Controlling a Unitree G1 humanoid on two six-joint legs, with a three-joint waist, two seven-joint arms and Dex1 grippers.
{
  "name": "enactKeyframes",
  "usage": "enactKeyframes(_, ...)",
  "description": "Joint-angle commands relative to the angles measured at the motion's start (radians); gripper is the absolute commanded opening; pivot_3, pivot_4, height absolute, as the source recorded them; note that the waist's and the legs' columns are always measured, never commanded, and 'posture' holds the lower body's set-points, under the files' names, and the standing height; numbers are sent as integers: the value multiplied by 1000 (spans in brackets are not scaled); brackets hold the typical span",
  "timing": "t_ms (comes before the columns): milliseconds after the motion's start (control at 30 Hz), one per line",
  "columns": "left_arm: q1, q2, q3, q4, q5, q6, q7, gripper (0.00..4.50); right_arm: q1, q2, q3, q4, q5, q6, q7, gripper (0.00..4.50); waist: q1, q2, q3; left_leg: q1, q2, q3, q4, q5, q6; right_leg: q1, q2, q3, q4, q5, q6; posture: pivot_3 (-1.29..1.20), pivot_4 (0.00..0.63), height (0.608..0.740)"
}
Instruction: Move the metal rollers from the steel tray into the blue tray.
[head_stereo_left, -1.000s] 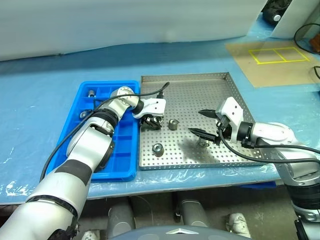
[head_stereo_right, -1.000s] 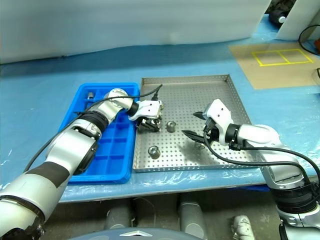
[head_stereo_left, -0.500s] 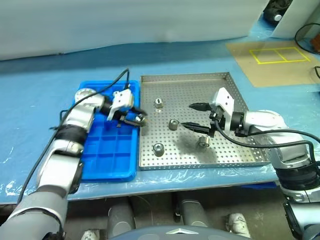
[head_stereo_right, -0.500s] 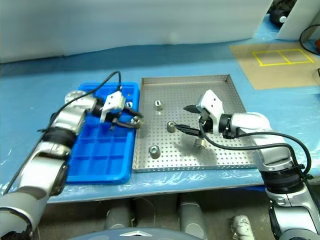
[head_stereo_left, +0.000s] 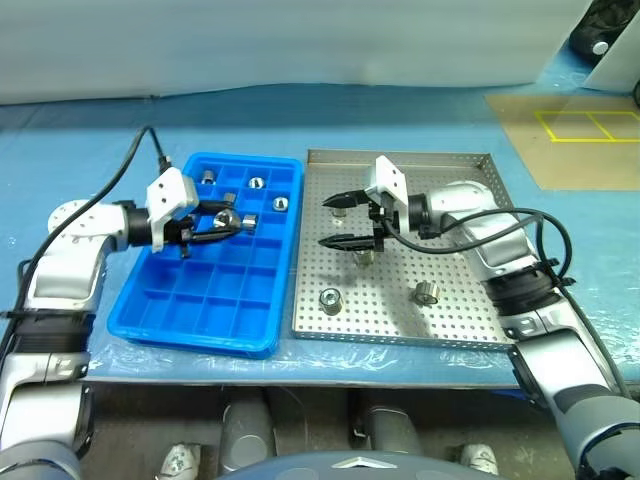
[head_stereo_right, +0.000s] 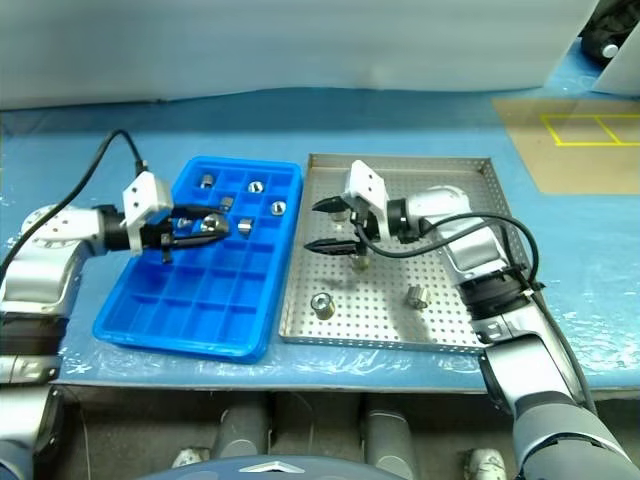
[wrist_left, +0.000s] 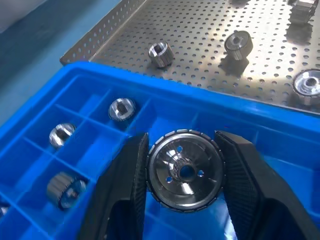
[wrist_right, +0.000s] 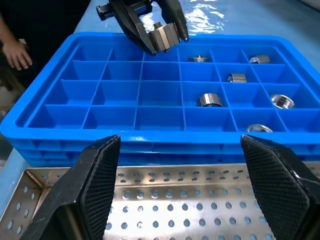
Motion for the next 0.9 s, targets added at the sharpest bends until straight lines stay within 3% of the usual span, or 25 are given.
enactKeyframes(33,63,57,103,-103,-58,34,47,1703,-33,22,3,23,-9,-45,48,3960,8,0,0,-2,1,-1,0,0,0,-1,0,-2,0,0,0,159,150,740)
enactKeyframes(367,277,168,316,-124,-86,46,136,1703,-34,78,3,61,-40,-76,70,3960,16,0,0,-1,2,-3,0,1,-2,0,0,-4,1,-1,-2,186,150,740)
enactKeyframes(900,310,159,239,-41,-63,19,205,1703,-2,54,-19,24,-51,-58,57,3960,32,-1,0,0,2,-3,0,1,-2,1,1,-4,2,-1,-2,146,150,740)
